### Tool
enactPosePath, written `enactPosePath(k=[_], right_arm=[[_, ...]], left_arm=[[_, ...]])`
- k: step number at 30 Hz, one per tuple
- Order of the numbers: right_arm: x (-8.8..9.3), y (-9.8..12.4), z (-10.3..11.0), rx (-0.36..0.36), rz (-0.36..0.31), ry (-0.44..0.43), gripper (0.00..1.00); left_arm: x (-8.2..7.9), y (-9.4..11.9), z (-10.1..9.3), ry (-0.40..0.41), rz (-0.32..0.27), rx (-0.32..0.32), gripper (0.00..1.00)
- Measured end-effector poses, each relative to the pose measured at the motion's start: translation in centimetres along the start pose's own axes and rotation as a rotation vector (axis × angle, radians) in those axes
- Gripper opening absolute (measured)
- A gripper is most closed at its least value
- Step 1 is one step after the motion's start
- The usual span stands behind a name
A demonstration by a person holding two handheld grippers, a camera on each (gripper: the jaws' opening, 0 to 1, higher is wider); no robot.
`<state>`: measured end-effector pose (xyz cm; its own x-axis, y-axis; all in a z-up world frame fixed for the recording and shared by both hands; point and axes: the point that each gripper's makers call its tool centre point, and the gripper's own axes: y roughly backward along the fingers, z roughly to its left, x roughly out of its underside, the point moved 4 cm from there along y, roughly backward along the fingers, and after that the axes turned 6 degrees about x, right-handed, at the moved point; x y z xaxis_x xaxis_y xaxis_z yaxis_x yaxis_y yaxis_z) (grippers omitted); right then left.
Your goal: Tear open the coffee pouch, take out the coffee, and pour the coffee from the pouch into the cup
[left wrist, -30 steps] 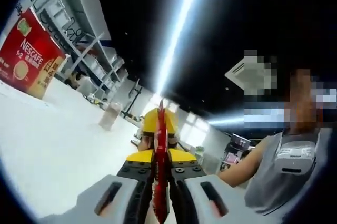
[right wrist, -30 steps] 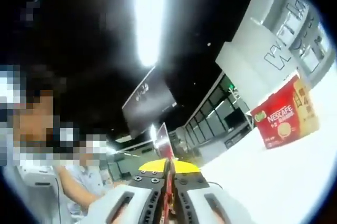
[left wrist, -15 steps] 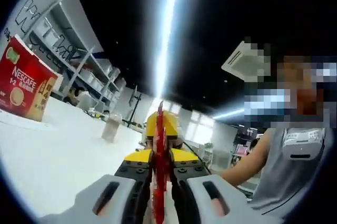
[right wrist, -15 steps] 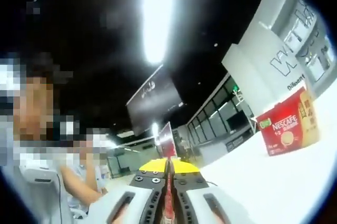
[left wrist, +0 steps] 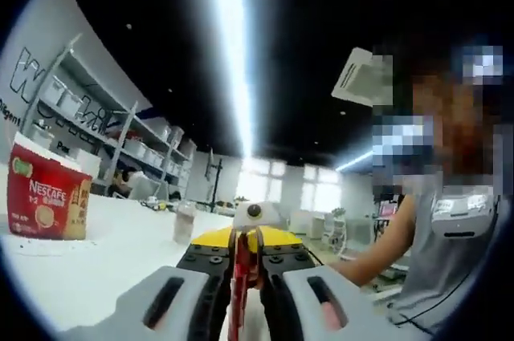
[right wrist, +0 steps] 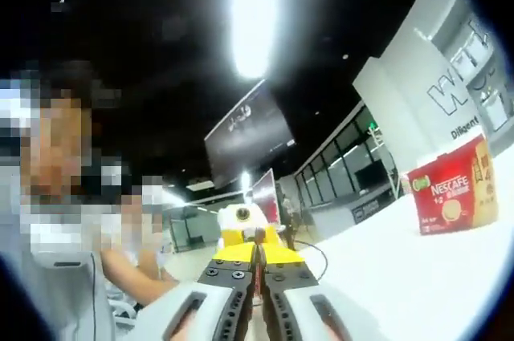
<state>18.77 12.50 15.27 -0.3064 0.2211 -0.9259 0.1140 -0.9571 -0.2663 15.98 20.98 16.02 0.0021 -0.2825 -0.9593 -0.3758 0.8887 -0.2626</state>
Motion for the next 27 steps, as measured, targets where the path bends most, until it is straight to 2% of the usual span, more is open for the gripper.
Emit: enactPosePath(k=[2,6,18,23,26,27], right_arm=[[0.1,-0.1,0.2,-0.010,0.007,0.010,0.03],[0.2,-0.2,0.6,-0.028,0.014,0.025,0.03],[-0.1,-0.1,1.5,-0.052,0.035,0.056,0.03],[-0.7,0.1,2.4,-0.083,0.064,0.047,0.02],[-0.9,0.4,3.5,-0.062,0.084,0.001,0.03],[-0.6,0.6,4.6,-0.053,0.111,0.000,0.03]], left_arm=[[0.3,-0.3,-0.2,-0.021,0.024,0.006,0.09],[0.3,-0.4,-0.5,-0.040,0.023,0.012,0.07],[0.0,-0.2,-1.1,-0.007,0.007,0.049,0.04],[-0.6,-0.7,-2.5,-0.043,0.045,0.057,0.04],[-0.7,-0.8,-3.7,0.006,0.091,0.004,0.04],[-0.6,-0.7,-4.7,0.037,0.131,-0.019,0.03]])
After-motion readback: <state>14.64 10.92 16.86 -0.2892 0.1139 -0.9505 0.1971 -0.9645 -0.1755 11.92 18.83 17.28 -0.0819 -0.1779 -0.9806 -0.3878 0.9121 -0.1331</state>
